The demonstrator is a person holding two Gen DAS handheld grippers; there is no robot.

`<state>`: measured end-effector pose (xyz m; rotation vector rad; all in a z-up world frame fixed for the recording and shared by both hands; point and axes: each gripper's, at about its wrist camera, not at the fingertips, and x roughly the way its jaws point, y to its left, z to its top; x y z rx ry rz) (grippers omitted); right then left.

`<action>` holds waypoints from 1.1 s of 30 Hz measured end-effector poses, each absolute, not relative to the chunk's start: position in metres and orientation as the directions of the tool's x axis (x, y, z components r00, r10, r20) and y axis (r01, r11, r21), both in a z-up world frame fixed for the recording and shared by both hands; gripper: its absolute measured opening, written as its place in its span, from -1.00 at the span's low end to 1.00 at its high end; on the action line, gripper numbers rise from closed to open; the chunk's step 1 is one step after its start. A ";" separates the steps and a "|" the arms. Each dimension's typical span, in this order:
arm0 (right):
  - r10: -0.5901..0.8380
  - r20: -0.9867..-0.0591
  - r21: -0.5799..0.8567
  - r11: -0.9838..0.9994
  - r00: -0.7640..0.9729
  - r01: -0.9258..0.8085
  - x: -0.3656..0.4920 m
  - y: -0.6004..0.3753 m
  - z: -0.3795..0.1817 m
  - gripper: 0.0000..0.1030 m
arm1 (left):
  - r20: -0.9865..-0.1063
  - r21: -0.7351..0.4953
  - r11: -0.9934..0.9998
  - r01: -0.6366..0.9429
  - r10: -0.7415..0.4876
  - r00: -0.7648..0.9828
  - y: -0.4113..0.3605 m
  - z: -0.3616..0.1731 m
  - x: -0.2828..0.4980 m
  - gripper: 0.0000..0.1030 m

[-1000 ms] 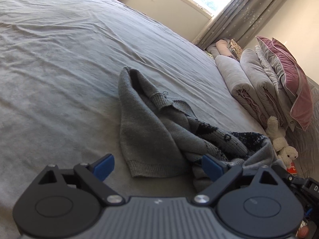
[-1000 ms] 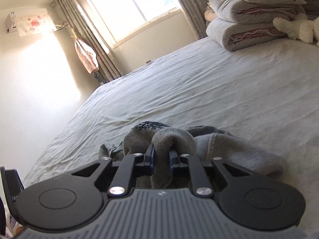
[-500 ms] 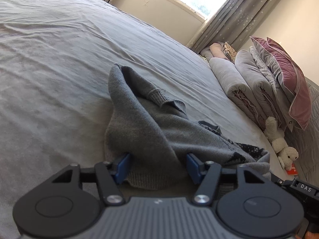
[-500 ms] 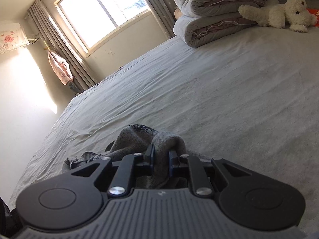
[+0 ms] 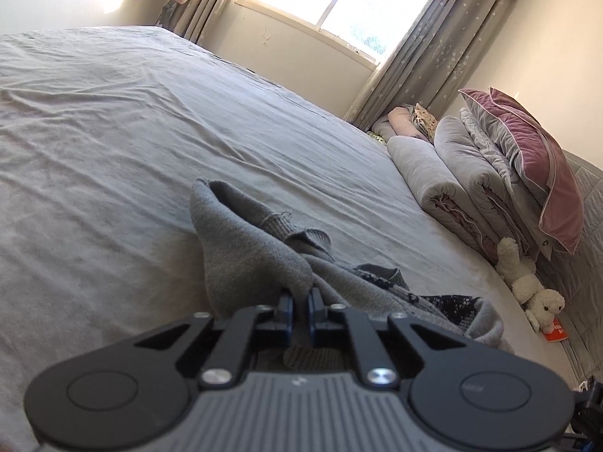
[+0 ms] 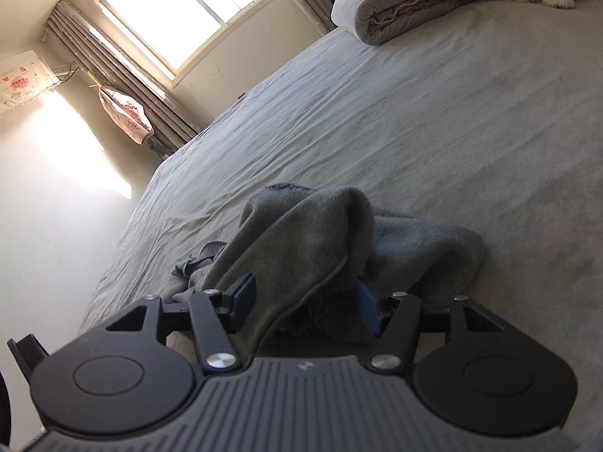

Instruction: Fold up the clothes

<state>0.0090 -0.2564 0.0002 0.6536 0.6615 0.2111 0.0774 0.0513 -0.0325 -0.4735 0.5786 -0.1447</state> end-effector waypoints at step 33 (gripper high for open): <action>0.287 -0.373 0.581 0.814 0.883 -0.019 0.021 -0.264 0.032 -0.72 | -0.359 -0.479 0.868 -0.127 -0.062 0.931 0.134 0.023 0.048 -0.92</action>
